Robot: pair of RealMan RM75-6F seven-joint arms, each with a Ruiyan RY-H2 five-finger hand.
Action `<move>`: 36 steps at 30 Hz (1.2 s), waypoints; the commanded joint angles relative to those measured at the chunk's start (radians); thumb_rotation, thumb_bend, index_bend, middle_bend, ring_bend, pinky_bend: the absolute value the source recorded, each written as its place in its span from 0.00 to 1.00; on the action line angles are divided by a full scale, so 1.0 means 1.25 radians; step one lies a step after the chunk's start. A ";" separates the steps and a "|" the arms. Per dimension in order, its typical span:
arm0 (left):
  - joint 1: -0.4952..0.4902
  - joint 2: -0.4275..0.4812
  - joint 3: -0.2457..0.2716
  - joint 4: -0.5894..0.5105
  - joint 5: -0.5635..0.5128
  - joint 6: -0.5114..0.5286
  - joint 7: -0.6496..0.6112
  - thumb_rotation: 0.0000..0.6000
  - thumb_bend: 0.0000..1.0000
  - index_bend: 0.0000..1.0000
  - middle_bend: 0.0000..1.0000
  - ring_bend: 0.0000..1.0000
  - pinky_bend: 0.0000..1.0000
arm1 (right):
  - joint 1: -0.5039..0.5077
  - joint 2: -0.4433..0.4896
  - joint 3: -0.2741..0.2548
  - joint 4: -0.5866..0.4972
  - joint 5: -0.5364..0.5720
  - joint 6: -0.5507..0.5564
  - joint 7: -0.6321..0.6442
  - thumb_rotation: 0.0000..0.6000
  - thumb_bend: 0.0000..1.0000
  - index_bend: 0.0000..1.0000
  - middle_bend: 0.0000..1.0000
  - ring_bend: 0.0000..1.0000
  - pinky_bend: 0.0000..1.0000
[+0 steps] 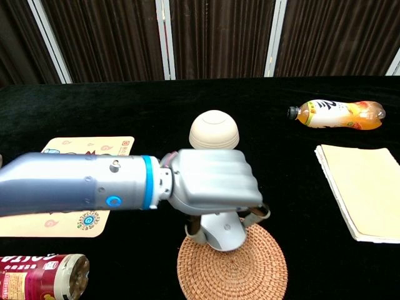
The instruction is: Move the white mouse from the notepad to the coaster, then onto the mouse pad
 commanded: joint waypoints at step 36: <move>0.209 0.052 0.391 0.927 0.380 0.718 -0.561 1.00 0.00 0.75 0.52 0.56 0.54 | -0.010 -0.037 0.028 -0.019 0.044 -0.025 -0.141 1.00 0.00 0.00 0.00 0.00 0.00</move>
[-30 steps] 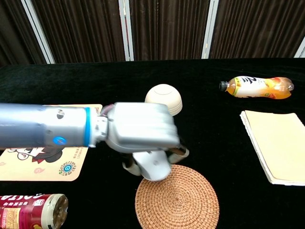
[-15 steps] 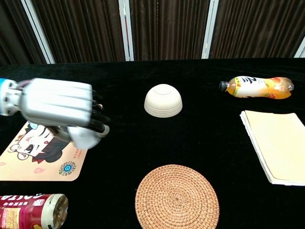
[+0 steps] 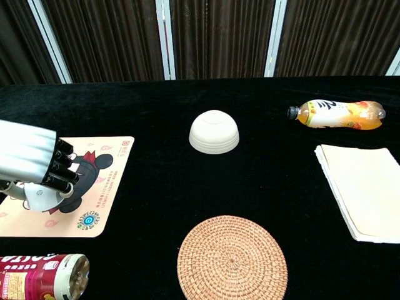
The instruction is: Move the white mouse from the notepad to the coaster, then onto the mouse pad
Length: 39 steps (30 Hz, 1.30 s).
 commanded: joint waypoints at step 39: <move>0.124 0.049 -0.270 -0.172 -0.407 -0.013 -0.027 1.00 0.00 0.00 0.00 0.00 0.00 | -0.012 0.018 -0.008 -0.031 -0.060 0.011 0.015 1.00 0.00 0.00 0.00 0.00 0.00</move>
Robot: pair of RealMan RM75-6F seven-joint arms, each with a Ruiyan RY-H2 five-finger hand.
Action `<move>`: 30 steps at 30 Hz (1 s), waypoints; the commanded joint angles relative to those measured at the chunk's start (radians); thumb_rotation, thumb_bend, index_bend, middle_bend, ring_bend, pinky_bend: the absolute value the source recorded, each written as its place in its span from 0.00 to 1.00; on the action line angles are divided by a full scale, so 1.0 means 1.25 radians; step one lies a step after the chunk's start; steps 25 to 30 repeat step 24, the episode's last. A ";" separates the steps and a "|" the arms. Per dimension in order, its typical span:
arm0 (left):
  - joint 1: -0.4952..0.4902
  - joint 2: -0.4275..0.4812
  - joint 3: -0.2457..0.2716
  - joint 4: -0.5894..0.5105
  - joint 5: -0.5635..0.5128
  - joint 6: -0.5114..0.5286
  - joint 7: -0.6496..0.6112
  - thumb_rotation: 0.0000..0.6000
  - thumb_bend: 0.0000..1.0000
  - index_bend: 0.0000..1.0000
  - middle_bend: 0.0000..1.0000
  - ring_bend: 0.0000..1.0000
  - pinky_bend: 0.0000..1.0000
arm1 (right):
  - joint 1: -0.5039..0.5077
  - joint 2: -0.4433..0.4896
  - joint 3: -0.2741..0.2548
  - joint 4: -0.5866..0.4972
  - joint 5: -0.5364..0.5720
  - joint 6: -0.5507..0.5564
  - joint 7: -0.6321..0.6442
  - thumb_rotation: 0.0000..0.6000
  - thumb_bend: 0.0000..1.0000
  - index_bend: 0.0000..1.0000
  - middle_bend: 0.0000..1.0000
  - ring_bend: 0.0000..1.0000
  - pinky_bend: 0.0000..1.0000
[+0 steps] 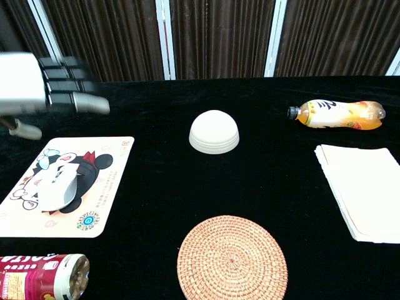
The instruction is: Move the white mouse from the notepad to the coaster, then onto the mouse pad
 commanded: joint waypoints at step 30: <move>0.436 0.449 -0.135 -1.170 -0.410 -0.014 0.338 1.00 0.00 0.00 0.00 0.00 0.00 | -0.028 0.073 -0.006 -0.051 -0.078 0.056 0.125 1.00 0.00 0.00 0.00 0.00 0.00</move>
